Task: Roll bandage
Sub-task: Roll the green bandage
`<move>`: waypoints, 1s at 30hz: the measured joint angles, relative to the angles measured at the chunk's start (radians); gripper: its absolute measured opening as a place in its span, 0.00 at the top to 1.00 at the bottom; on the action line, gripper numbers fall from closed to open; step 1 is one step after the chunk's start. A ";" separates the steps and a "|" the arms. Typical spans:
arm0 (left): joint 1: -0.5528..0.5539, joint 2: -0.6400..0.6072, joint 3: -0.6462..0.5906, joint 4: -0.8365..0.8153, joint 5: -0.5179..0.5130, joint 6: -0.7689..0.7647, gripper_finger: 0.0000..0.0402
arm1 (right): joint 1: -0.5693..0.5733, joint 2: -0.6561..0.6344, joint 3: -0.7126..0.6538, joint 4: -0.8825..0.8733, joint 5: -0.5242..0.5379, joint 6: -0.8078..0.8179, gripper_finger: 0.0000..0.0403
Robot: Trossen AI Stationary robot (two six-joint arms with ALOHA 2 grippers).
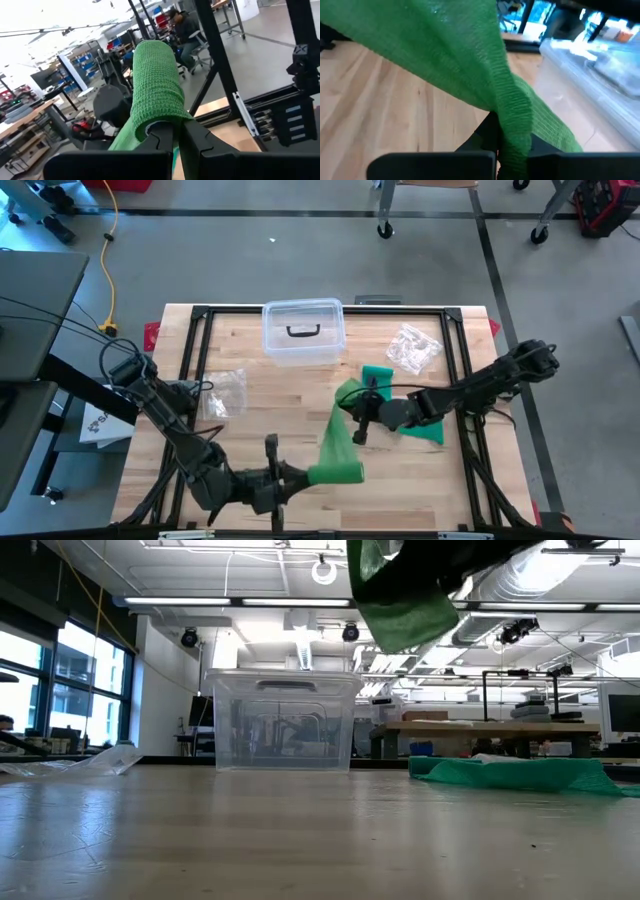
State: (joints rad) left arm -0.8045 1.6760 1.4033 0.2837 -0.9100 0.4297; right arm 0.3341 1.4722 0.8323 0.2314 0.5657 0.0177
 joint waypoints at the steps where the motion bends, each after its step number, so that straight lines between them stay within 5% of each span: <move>1: -0.001 0.000 0.000 0.000 -0.001 0.001 1.00 | 0.003 -0.005 0.004 -0.001 -0.002 -0.013 1.00; 7: -0.001 0.000 0.000 -0.001 -0.067 0.018 1.00 | 0.077 -0.057 0.028 -0.089 -0.015 -0.018 0.94; 20: -0.001 0.000 0.001 -0.016 -0.094 0.034 1.00 | 0.320 -0.067 0.128 -0.238 -0.053 0.028 0.51; 30: -0.001 0.000 0.001 -0.039 -0.098 0.024 1.00 | 0.459 -0.066 0.421 -0.731 0.050 0.147 0.42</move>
State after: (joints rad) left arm -0.8055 1.6758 1.4044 0.2443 -1.0084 0.4540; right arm 0.7930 1.4063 1.2536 -0.5000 0.6159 0.1643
